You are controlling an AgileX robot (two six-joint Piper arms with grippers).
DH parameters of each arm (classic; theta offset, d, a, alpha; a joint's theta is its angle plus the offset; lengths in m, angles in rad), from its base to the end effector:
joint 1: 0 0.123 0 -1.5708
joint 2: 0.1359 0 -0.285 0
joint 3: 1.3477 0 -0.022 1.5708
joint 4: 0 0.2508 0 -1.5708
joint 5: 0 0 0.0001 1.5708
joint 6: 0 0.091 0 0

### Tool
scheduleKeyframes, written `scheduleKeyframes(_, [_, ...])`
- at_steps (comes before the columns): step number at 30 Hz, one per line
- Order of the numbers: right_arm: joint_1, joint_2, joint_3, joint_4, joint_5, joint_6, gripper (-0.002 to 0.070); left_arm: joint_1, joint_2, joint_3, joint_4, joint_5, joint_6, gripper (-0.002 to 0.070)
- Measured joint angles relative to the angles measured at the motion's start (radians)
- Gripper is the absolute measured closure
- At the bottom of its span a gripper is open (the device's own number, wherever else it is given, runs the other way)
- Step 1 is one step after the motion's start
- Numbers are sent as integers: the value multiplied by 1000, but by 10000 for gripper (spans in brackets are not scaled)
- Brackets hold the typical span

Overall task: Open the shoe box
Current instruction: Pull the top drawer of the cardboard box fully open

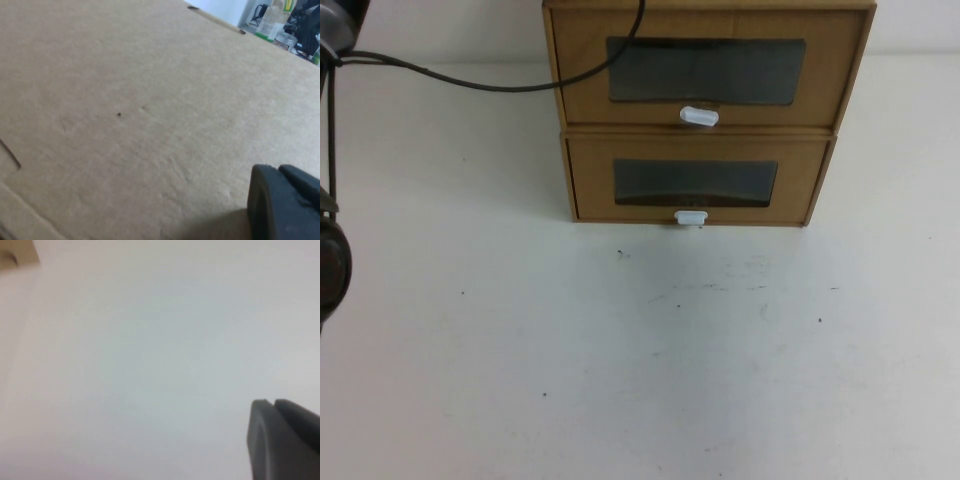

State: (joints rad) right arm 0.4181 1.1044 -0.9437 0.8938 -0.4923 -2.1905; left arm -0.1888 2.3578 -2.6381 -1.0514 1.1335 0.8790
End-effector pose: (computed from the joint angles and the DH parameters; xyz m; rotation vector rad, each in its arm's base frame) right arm 0.2341 0.0674 0.4170 -0.8535 1.1287 -1.0363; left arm 0.4816 -0.1649 0.3812 0.9478 1.6870 -0.8686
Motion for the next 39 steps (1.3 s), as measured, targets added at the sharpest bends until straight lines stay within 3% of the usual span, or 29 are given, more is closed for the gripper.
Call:
scheduleKeyframes(3, [125, 136, -89, 316, -394, -309, 694, 0, 0, 0, 0, 0, 4, 679])
scheduleKeyframes(7, [302, 283, -183, 632, -609, -375, 694, 0, 0, 0, 0, 4, 16, 679])
scheduleKeyframes(13, [604, 373, -201, 631, -591, -213, 694, 0, 0, 0, 0, 12, 29, 679])
scheduleKeyframes(22, [768, 416, -119, 624, -690, -125, 694, 2, -2, 0, 0, 27, 41, 679])
scheduleKeyframes(26, [765, 423, -12, 548, -581, -111, 694, 2, -2, 0, 0, 29, 43, 679])
scheduleKeyframes(34, [566, 448, -35, 452, -377, 22, 685, 2, -3, 0, 0, 49, 45, 679])
scheduleKeyframes(36, [541, 456, -49, 414, -355, 52, 646, 2, -3, 0, -2, 51, 45, 679])
scheduleKeyframes(39, [522, 477, -55, 336, -311, 68, 526, 2, -3, 0, -2, 51, 45, 679])
